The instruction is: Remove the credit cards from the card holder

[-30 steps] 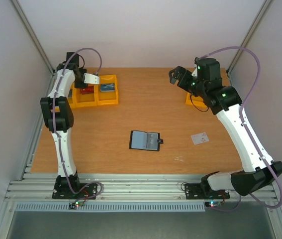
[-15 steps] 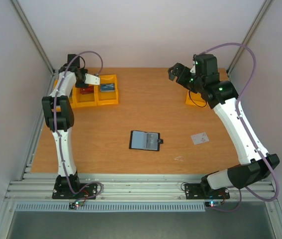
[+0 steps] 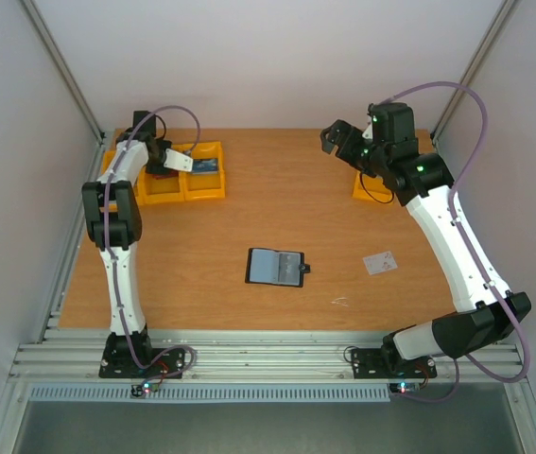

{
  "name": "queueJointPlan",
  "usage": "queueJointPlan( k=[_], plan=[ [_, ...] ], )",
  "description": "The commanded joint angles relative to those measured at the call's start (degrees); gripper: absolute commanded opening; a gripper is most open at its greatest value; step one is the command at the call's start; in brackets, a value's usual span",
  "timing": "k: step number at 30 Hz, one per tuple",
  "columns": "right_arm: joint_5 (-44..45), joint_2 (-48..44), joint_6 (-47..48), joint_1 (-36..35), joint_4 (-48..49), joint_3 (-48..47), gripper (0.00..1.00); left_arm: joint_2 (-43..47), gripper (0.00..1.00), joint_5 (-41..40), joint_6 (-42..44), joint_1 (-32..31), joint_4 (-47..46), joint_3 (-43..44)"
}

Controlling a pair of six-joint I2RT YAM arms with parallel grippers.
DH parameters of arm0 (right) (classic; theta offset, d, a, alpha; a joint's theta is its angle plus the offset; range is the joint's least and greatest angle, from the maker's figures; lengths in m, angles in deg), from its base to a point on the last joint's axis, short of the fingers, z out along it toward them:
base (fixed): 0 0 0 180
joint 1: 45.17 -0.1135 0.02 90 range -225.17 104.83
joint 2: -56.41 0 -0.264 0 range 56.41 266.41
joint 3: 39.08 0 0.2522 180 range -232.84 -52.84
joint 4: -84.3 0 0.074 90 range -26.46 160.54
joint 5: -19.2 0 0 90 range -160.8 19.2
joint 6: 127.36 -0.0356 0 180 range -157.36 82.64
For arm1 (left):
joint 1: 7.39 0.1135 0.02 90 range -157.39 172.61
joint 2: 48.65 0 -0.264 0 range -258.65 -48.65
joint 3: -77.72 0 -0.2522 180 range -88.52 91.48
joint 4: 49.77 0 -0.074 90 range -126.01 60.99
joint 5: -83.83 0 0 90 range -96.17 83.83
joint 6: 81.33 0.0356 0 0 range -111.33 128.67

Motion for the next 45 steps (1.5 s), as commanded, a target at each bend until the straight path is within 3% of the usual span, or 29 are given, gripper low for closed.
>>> queueJointPlan(
  k=[1,3,8,12,15,23,28,33,36,41,45],
  plan=[
    [0.61,-0.99,1.32,0.54,-1.6,-1.65,0.98,-0.36,0.18,0.88,3.1,-0.18,-1.32,-2.66],
    [0.61,-1.2,1.35,0.63,-1.73,-1.65,0.98,-0.08,0.27,0.81,3.11,-0.12,-1.1,-2.63],
    [0.42,-1.63,1.57,0.64,-1.72,-1.57,0.99,0.92,0.66,0.3,3.11,-0.06,-1.21,-2.25],
    [0.25,-1.88,1.96,0.64,-2.55,-1.56,0.98,3.31,0.88,2.84,2.19,0.05,-0.78,-1.28],
    [-0.53,-1.89,3.18,0.64,-4.13,-1.48,0.99,6.37,0.95,4.52,0.87,0.06,-1.81,-1.83],
    [-8.43,5.89,8.97,-1.41,-16.47,0.06,0.92,18.09,0.99,7.53,-7.67,-0.4,-1.38,-3.27],
    [-2.89,12.33,13.79,-8.13,-22.36,3.04,0.89,27.24,0.99,8.96,-25.19,-2.38,6.59,-0.63],
    [-0.04,17.04,14.73,-15.08,-21.65,5.84,0.89,36.75,0.94,19.68,-57.37,-7.26,18.55,0.97],
    [-1.27,19.2,13.75,-16.58,-18.58,8.47,0.88,42.85,0.93,26.51,-77.13,-11.18,19.43,-8.66],
    [-7.95,20.6,8.76,-16.85,-10.67,15.42,0.83,51.12,0.88,26.2,-104.96,-16.45,12.48,-32.08],
    [-11.59,20.71,5.07,-16.85,-5.1,21.33,0.77,53.34,0.87,24.08,-115.62,-18.76,6.01,-48.75]
  ],
)
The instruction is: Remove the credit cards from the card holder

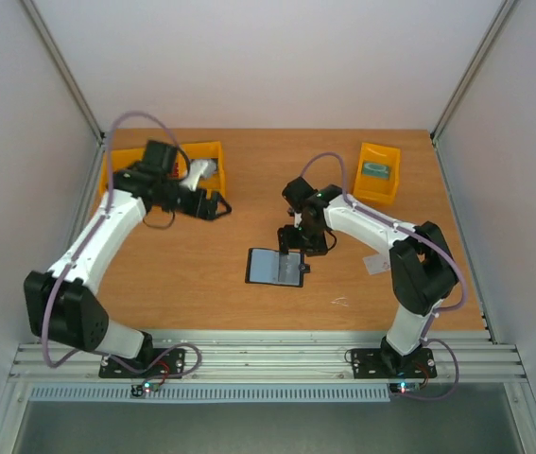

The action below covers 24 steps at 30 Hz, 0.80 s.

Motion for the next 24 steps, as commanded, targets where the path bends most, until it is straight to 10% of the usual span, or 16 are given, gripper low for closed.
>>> queueJointPlan(
  k=[1,18,24],
  plan=[
    [-5.57,1.11,-5.1,-0.11,7.95,5.11,0.74,-0.79,0.87,-0.34,-23.05,-2.43,-7.27,-15.53],
    [-9.92,5.65,-10.1,-0.08,18.35,11.52,0.56,-20.91,0.94,0.77,-27.6,-11.23,-27.03,-27.03],
    [-17.26,7.14,-12.93,-0.07,26.09,12.28,0.54,-27.22,0.76,3.57,-25.57,-13.88,-25.64,-21.99]
  ],
)
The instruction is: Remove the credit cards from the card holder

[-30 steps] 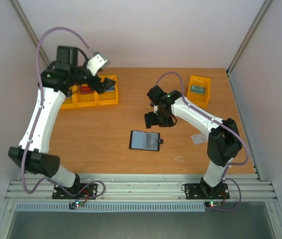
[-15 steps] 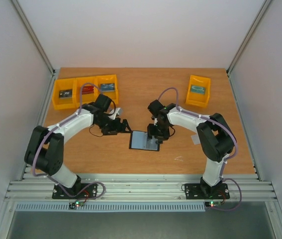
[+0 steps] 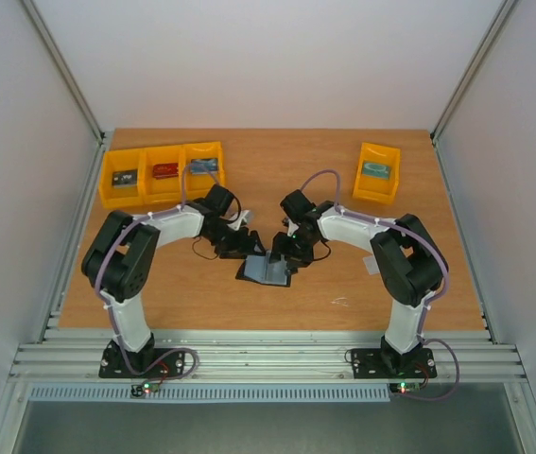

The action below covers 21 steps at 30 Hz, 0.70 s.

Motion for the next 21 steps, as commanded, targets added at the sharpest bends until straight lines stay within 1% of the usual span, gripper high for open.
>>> queueJointPlan(
  k=[1,2,6,10,11,14,17,18,20,21],
  plan=[
    [-6.14,1.84,-3.3,-0.19,8.34,1.71,0.54,-5.16,0.71,0.74,1.67,-1.45,-0.68,0.74],
    [-6.48,1.51,-3.66,-0.21,9.37,1.83,0.53,-4.91,0.65,1.0,1.8,-1.45,-0.89,0.44],
    [-9.85,1.09,-6.41,-0.1,13.75,1.93,0.51,-3.33,0.38,1.13,1.82,-1.45,-1.89,-0.09],
    [-12.72,-0.97,-8.88,0.01,18.01,2.2,0.46,-1.01,0.03,-0.52,2.55,-1.45,-1.04,0.0],
    [-13.23,-2.14,-9.02,0.11,18.76,2.17,0.46,-0.21,0.01,-1.36,3.09,-1.45,-0.69,0.0],
    [-14.9,-6.53,-8.0,0.97,19.86,1.55,0.46,2.81,0.0,-2.97,5.06,-1.32,0.72,0.88],
    [-15.33,-13.11,-4.6,2.74,17.53,0.14,0.49,6.5,0.0,-3.28,9.66,-0.62,4.57,5.28],
    [-15.31,-15.82,-2.41,3.45,15.72,-0.94,0.51,7.9,0.0,-3.02,11.42,-0.19,5.94,7.2],
    [-14.06,-21.55,4.28,4.37,6.53,-4.96,0.57,10.42,0.0,-0.96,15.31,0.93,9.04,12.03],
    [-12.83,-23.5,8.77,4.46,1.53,-8.12,0.62,11.13,0.0,0.3,17.25,1.38,11.87,15.9]
  ],
)
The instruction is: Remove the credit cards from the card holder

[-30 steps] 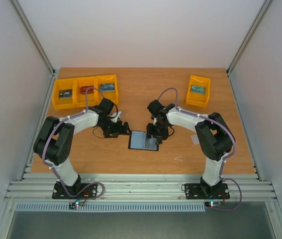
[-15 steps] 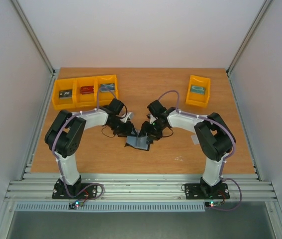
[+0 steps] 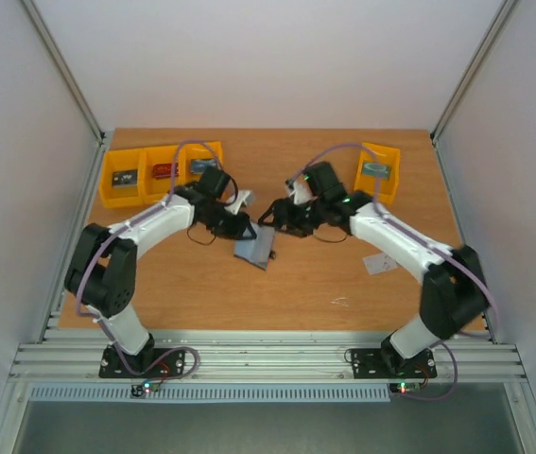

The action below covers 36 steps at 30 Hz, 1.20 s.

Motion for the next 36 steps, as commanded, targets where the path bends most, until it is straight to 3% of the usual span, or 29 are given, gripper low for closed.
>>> queueJointPlan(
  k=[1,4,7,11,19,25,28,32,36],
  plan=[
    [1.9,-11.64,17.84,1.52,-16.85,-11.68,0.67,6.24,0.0,3.69,11.49,2.14,8.94,14.63],
    [5.07,-16.35,29.02,1.81,-27.35,-20.52,0.78,7.28,0.0,6.13,22.8,2.83,20.73,29.2],
    [5.73,-20.09,34.05,2.4,-30.88,-26.05,0.86,7.61,0.0,10.77,31.02,2.92,30.76,44.07],
    [4.04,-22.72,37.94,2.49,-32.41,-31.99,0.9,10.66,0.0,16.19,35.56,2.77,35.36,55.77],
    [0.76,-24.29,37.8,2.39,-29.08,-36.35,0.88,15.35,0.0,21.19,27.82,2.51,29.93,61.98],
    [-10.31,-23.08,37.74,2.39,-24.81,-38.22,0.89,15.11,0.0,23.99,21.62,1.62,26.15,63.67],
    [-15.77,-23.26,41.8,2.39,-29.68,-40.72,0.94,15.13,0.0,23.47,19.82,1.52,25.15,64.4],
    [-15.48,-22.72,48.17,2.39,-40.51,-45.68,0.97,14.87,0.0,22.62,18.95,1.52,24.88,66.12],
    [-12.96,-23.68,43.3,2.39,-35.76,-46.62,0.98,14.55,0.0,22.99,21.05,0.99,27.68,67.06]
  ],
)
